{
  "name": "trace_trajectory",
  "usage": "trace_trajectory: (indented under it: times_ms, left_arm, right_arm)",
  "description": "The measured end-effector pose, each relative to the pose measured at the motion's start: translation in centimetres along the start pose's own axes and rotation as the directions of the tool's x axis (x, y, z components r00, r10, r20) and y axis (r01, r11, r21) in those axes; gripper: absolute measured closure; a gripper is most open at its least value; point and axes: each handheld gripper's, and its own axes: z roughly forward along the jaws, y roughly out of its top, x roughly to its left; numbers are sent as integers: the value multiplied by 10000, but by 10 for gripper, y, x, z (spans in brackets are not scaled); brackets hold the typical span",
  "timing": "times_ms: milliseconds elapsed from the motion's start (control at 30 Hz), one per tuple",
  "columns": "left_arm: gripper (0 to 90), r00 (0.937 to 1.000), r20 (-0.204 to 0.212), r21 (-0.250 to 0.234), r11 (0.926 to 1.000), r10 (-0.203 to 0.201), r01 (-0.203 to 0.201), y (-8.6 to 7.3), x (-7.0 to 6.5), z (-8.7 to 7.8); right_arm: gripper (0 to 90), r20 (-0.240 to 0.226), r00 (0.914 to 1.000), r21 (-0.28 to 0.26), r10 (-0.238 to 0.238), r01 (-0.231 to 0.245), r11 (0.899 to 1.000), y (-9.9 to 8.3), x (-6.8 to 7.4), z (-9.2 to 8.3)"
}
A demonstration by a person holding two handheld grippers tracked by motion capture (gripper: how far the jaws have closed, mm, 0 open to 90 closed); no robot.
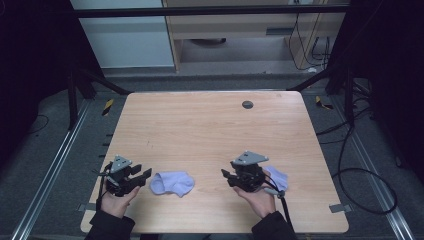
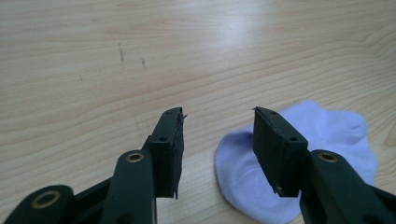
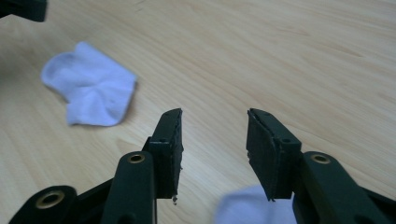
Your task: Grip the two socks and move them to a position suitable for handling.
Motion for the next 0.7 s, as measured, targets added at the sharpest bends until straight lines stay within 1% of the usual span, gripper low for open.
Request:
trace_trajectory:
  times_ms: [100, 200, 267, 367, 433, 567, 633, 700]
  left_arm:
    - [543, 10000, -17, 131, 9999, 55, -55, -3, -1, 1]
    - [554, 9998, -37, 340, 9992, 213, -212, -6, -2, 3]
    - [559, 9996, -99, 456, 9986, 257, -252, -9, -2, 4]
    - [576, 9999, -45, 705, 9974, 158, -155, -13, -2, 7]
    - [581, 9999, -60, 811, 9966, 158, -152, -15, -2, 9]
    - [584, 9997, -160, 993, 9949, 181, -164, -17, -4, 13]
    - [581, 9994, -193, 1081, 9938, 273, -251, -18, -4, 15]
    - [574, 9993, -176, 1177, 9926, 318, -296, -19, -5, 16]
  right_arm:
    - [574, -332, 9992, 163, -240, 246, 9996, 3, 14, 12]
    - [582, -638, 9967, 389, -492, 518, 9979, 6, 30, 26]
    - [588, -866, 9944, 426, -605, 644, 9970, 8, 40, 34]
    - [601, -1270, 9899, 441, -626, 687, 9967, 10, 55, 47]
    - [607, -1484, 9859, 516, -771, 855, 9950, 10, 64, 56]
    - [624, -1734, 9797, 660, -1002, 1131, 9914, 10, 79, 70]
    - [631, -1889, 9764, 681, -1044, 1191, 9905, 9, 86, 78]
    - [634, -1952, 9749, 736, -1069, 1233, 9896, 8, 90, 83]
